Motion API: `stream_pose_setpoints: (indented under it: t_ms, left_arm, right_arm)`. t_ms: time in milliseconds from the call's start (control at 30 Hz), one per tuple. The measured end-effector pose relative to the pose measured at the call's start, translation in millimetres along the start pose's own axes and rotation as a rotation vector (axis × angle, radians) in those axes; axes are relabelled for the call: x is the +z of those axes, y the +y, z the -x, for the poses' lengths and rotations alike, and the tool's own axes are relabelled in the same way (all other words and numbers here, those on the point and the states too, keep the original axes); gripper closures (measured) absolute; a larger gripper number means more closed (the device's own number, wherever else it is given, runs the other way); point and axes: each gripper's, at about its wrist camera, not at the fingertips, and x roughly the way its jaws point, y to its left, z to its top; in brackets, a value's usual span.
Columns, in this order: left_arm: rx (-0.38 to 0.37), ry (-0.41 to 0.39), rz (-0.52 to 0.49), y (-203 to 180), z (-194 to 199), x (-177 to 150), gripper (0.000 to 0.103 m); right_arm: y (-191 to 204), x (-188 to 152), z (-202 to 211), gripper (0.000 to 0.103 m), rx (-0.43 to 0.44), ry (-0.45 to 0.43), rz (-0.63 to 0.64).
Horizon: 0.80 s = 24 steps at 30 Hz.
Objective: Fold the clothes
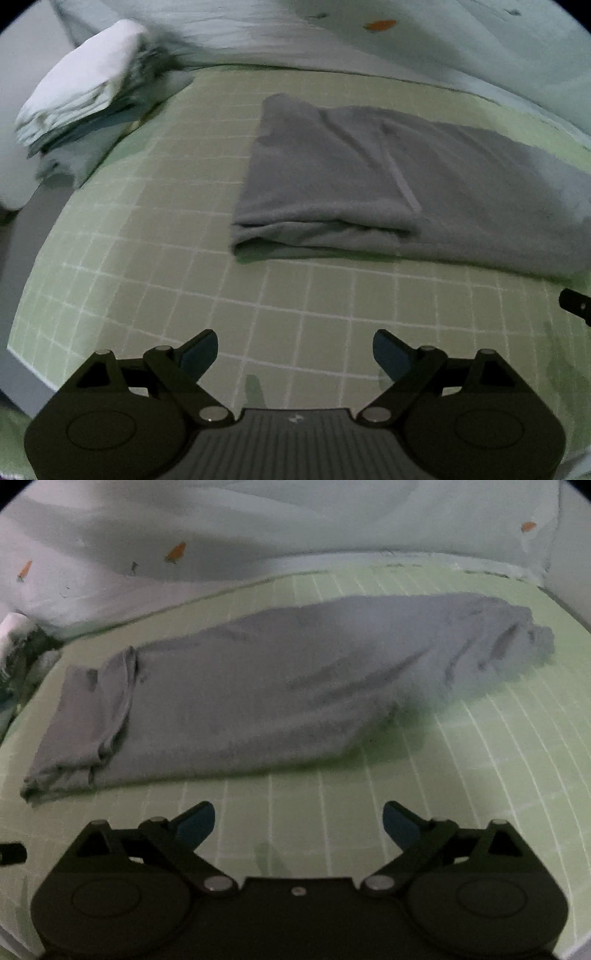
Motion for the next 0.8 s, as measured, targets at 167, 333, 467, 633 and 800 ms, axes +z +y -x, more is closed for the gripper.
stream_pose_setpoints:
  t_ms: [167, 333, 467, 633, 800]
  left_arm:
    - [0.016, -0.036, 0.062, 32, -11, 30, 0.012]
    - [0.019, -0.075, 0.125, 58, -41, 83, 0.012]
    - [0.001, -0.096, 0.123, 68, -77, 130, 0.012]
    - [-0.034, -0.079, 0.094, 66, -135, 180, 0.012]
    - [-0.051, -0.049, 0.062, 57, -178, 204, 0.012]
  right_arm:
    - [25, 21, -8, 0.003, 0.037, -0.053, 0.054]
    - [67, 51, -31, 0.01, 0.078, -0.061, 0.113]
    - [105, 83, -62, 0.024, 0.146, -0.072, 0.115]
    - [153, 119, -115, 0.051, 0.242, -0.058, 0.102]
    - [186, 131, -169, 0.063, 0.224, -0.01, 0.099]
